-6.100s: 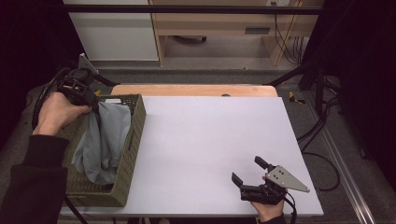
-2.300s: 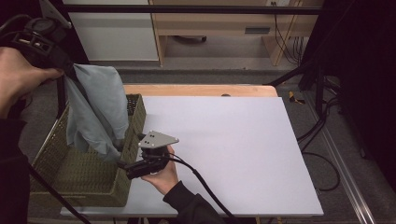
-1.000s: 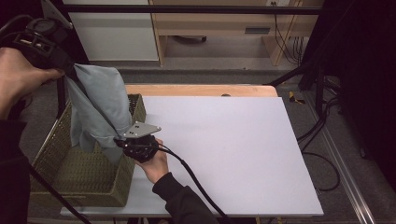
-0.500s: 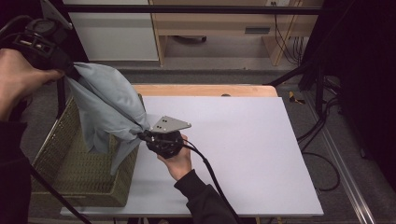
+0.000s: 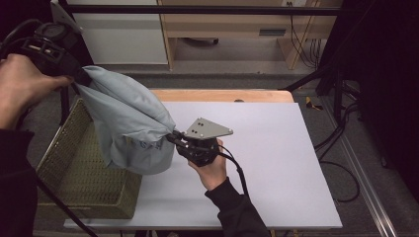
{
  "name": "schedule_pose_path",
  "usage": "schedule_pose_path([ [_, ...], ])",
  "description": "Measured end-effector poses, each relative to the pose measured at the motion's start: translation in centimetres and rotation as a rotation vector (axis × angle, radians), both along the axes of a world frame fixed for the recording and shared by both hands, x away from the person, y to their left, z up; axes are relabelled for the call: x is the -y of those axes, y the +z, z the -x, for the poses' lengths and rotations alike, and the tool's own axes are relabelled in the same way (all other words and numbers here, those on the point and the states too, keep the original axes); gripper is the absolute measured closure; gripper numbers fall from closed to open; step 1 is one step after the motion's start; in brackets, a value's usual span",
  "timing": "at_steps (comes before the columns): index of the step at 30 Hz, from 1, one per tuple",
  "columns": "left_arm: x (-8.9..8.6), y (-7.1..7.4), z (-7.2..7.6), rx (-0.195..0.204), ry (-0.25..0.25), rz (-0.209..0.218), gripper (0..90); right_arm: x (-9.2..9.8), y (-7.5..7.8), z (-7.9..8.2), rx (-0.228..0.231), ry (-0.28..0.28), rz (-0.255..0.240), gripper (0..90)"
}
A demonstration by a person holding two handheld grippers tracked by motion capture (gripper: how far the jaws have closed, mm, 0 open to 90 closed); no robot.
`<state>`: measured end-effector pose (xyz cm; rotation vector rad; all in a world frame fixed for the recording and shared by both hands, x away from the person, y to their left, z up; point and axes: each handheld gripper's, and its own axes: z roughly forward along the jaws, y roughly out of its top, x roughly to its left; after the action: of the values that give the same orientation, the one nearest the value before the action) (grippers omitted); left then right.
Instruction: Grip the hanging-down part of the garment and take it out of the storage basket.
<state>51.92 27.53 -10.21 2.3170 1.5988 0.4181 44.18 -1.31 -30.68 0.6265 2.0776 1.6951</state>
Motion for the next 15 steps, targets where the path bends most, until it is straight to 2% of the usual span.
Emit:
schedule_pose_path([
  [4,0.7,-0.1,-0.1,-0.001,-0.013,0.005,85.3,1.3,0.8,0.4,0.005,-0.010,-0.017,86.8],
  [8,1.3,-0.1,-0.2,-0.003,-0.024,-0.003,85.3,1.7,0.9,0.4,0.005,-0.020,-0.009,86.7],
  [11,1.5,-0.1,-0.3,-0.003,-0.027,-0.001,85.3,1.5,0.3,0.2,-0.011,-0.022,0.001,86.0],
  [15,1.9,0.0,-0.2,-0.003,-0.038,0.002,85.3,0.9,-1.3,-0.3,-0.056,-0.014,0.001,83.9],
])
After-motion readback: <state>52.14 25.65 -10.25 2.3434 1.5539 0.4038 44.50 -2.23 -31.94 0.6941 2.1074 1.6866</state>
